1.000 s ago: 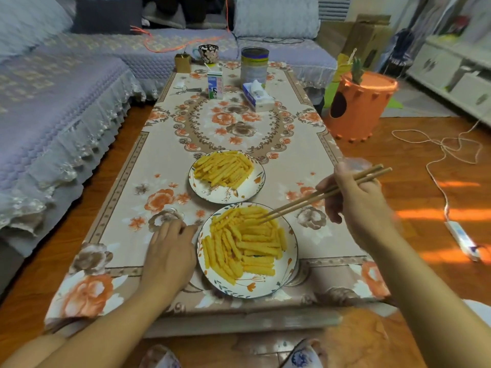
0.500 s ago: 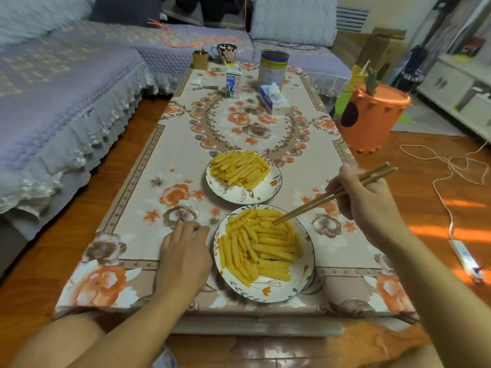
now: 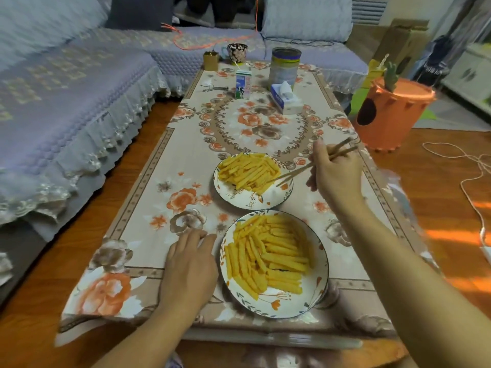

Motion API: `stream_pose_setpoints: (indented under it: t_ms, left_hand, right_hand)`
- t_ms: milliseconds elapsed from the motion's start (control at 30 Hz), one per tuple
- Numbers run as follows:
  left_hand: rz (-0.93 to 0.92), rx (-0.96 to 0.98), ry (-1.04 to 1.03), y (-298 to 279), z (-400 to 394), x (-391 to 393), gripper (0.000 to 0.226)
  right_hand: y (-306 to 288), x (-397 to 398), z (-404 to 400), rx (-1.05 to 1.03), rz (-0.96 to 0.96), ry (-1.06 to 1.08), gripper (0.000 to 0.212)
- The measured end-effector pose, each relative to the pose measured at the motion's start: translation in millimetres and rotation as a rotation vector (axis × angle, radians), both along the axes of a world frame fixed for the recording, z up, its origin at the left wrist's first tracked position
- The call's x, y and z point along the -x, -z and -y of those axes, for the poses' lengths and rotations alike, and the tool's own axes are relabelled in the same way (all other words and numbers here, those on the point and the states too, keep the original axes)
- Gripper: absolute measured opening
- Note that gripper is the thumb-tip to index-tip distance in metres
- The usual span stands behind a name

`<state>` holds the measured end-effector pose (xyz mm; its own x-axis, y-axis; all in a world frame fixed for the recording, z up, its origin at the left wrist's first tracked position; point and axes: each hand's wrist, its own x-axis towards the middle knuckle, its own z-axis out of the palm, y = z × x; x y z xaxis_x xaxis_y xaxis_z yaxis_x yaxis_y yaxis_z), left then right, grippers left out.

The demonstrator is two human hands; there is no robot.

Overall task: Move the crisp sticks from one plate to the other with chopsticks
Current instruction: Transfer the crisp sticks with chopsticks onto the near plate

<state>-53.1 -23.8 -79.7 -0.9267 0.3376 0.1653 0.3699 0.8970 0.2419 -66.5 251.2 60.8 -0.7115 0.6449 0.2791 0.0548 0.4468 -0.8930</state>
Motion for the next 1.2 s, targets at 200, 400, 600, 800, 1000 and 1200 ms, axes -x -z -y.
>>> stream_pose_setpoints:
  t_ms: [200, 400, 600, 800, 1000, 1200]
  left_hand:
    - [-0.021, -0.015, 0.001, 1, 3, -3, 0.045]
    - [-0.084, -0.123, -0.041, 0, 4, -6, 0.043]
    - [-0.049, -0.329, -0.069, -4, 5, -6, 0.053]
    - [0.027, -0.502, -0.107, -9, 7, -3, 0.029]
    - [0.054, -0.512, -0.072, -11, 12, 6, 0.018]
    - [0.009, -0.471, -0.043, -17, 12, 7, 0.013]
  right_hand:
    - [14, 30, 17, -0.156, 0.101, 0.033, 0.056]
    - [5, 23, 4, -0.170, 0.120, 0.092, 0.058]
    - [-22, 4, -19, 0.146, -0.060, 0.084, 0.055]
    - [-52, -38, -27, 0.137, 0.031, -0.278, 0.055]
    - [-61, -62, -18, -0.134, 0.201, -0.521, 0.051]
    - [-50, -72, -14, -0.149, 0.225, -0.557, 0.045]
